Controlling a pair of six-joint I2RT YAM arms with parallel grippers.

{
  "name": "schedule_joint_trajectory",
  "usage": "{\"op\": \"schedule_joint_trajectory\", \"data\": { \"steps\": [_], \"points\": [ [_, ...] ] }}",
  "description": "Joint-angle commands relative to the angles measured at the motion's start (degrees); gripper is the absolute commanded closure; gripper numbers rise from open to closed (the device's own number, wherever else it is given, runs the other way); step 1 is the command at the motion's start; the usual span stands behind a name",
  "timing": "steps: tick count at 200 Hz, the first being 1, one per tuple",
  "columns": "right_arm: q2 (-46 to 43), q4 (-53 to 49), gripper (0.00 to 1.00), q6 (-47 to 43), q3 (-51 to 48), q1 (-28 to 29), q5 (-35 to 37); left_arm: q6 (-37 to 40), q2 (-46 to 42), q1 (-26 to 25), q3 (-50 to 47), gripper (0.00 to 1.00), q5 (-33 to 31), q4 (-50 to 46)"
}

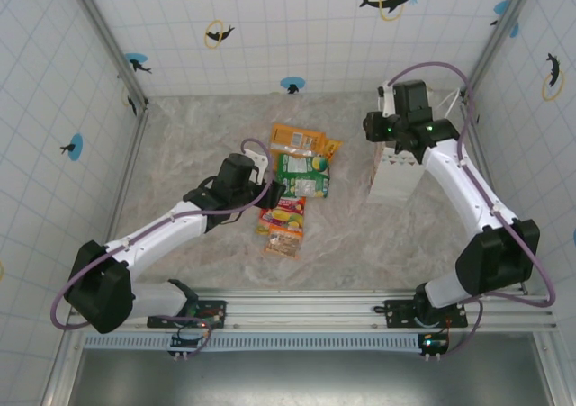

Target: Place the snacks into the paper bag

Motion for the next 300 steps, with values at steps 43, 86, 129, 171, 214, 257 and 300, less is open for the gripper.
{"op": "schedule_joint_trajectory", "data": {
  "steps": [43,86,129,171,214,257,300],
  "points": [
    [-9.84,-0.10,0.30,0.75,-4.44,-1.13,-1.38,-3.81,-0.76,0.49,-0.99,0.30,3.35,-0.17],
    [-15.21,0.09,0.31,0.59,-7.62,-1.24,-1.82,-6.71,-0.15,1.05,-2.07,0.33,7.27,0.50],
    [-20.03,0.50,0.33,0.32,-10.27,-1.39,-2.00,-10.19,-1.63,1.50,-5.58,0.36,10.88,5.65],
    [-25.37,-0.06,0.37,-0.14,-11.53,-1.63,-2.80,-13.15,-2.64,2.31,-7.79,0.44,11.70,6.09],
    [-30.88,-4.10,0.42,3.13,-14.36,-1.38,-7.41,-16.27,-4.46,3.64,-11.76,0.49,14.37,5.31],
    [-38.51,-4.83,0.44,8.72,-23.20,0.24,-12.48,-19.13,-7.96,4.62,-18.55,0.52,16.54,5.67],
    [-44.63,1.53,0.44,11.97,-33.26,2.70,-18.68,-20.59,-7.36,4.70,-22.12,0.55,19.08,7.26]
  ]
}}
